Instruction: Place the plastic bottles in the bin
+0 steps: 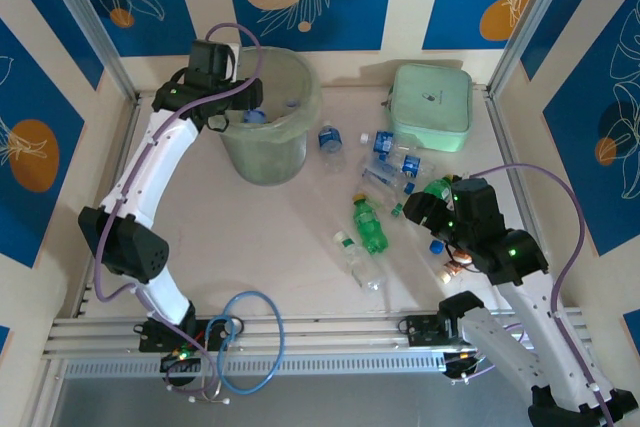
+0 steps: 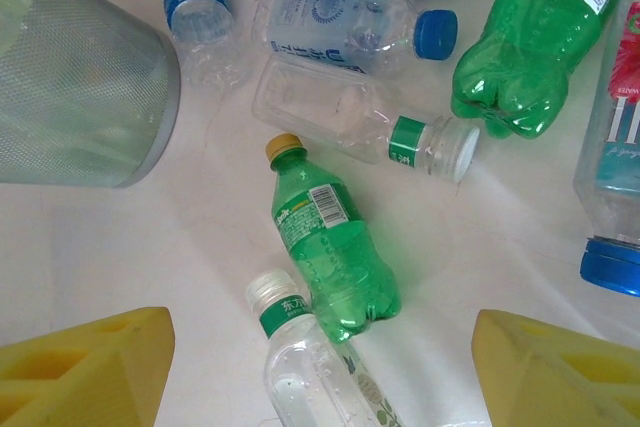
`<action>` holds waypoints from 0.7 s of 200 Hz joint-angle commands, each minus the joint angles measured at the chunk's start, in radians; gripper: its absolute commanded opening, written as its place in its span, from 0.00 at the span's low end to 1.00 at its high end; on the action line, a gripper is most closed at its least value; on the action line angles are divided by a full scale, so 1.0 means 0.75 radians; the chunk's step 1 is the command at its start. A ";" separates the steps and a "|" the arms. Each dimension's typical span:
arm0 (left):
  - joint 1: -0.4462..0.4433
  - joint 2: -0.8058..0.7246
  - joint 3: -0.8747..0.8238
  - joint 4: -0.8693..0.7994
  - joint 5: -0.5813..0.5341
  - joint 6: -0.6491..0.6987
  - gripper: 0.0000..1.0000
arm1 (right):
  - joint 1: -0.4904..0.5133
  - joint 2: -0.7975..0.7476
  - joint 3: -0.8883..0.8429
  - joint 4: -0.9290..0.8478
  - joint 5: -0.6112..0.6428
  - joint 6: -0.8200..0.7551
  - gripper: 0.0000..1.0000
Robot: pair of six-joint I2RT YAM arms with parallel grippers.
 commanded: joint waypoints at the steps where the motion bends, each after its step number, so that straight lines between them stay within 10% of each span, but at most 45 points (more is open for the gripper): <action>1: 0.004 -0.081 -0.008 0.018 0.023 -0.025 0.77 | -0.006 -0.019 -0.001 0.009 -0.018 -0.005 0.79; 71: -0.295 -0.317 -0.070 -0.027 0.053 0.040 0.78 | -0.008 0.001 0.019 -0.011 0.007 0.007 0.79; 140: -0.724 -0.596 -0.725 0.219 0.214 -0.141 0.76 | -0.100 0.195 0.130 -0.137 0.137 0.043 0.79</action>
